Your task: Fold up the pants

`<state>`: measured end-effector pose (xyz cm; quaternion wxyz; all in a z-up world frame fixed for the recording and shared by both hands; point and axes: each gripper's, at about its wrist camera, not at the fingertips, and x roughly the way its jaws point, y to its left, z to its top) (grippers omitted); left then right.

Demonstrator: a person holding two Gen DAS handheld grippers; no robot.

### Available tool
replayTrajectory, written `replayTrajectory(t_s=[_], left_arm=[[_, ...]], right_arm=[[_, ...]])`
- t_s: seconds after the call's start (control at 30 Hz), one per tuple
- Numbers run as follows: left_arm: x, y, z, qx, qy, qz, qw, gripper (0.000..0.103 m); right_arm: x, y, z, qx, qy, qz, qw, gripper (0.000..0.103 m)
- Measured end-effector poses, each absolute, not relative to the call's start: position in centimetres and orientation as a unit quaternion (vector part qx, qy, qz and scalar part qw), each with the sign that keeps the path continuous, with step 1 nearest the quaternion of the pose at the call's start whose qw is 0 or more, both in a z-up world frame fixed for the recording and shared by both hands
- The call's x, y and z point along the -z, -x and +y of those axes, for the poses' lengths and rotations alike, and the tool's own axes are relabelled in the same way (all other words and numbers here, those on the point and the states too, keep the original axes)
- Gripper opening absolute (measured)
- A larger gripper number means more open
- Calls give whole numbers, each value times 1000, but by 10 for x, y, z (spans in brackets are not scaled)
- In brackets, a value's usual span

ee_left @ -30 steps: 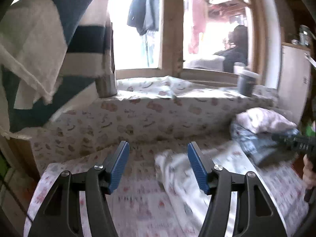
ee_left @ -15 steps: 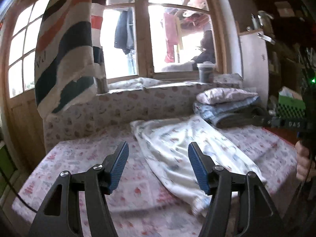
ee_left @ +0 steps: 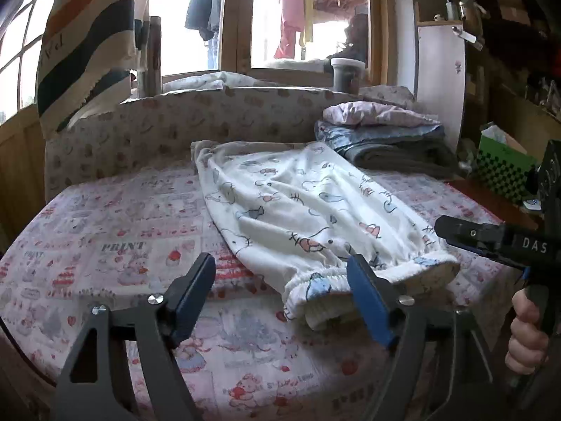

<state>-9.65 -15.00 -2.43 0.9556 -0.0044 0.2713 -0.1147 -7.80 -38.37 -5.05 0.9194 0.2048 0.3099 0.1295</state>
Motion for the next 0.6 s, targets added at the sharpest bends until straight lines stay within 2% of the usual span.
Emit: replayTrajectory(t_s=[0.07,0.13,0.23,0.3,0.37,0.43,0.6], left_arm=[[27,98,-152,107,-5,268,957,86],[29,98,-153,104,-9,268,958,101],[34,97,-150,110,3,278,954,102],[37,95,-147,113,12,286,951,102],[39,94,-145,116,18,293,949,102],[40,95,-142,118,21,296,948,102],[39,101,-142,108,-15,294,949,102]], right_arm=[[53,78,-384,-127,-208,311,918,51],[56,78,-382,-121,-203,312,920,58],[59,78,-380,-123,-205,315,919,60],[61,78,-379,-132,-209,316,916,65],[60,78,-377,-139,-206,314,916,76],[59,78,-376,-158,-212,317,911,80],[56,78,-379,-208,-237,331,889,80]])
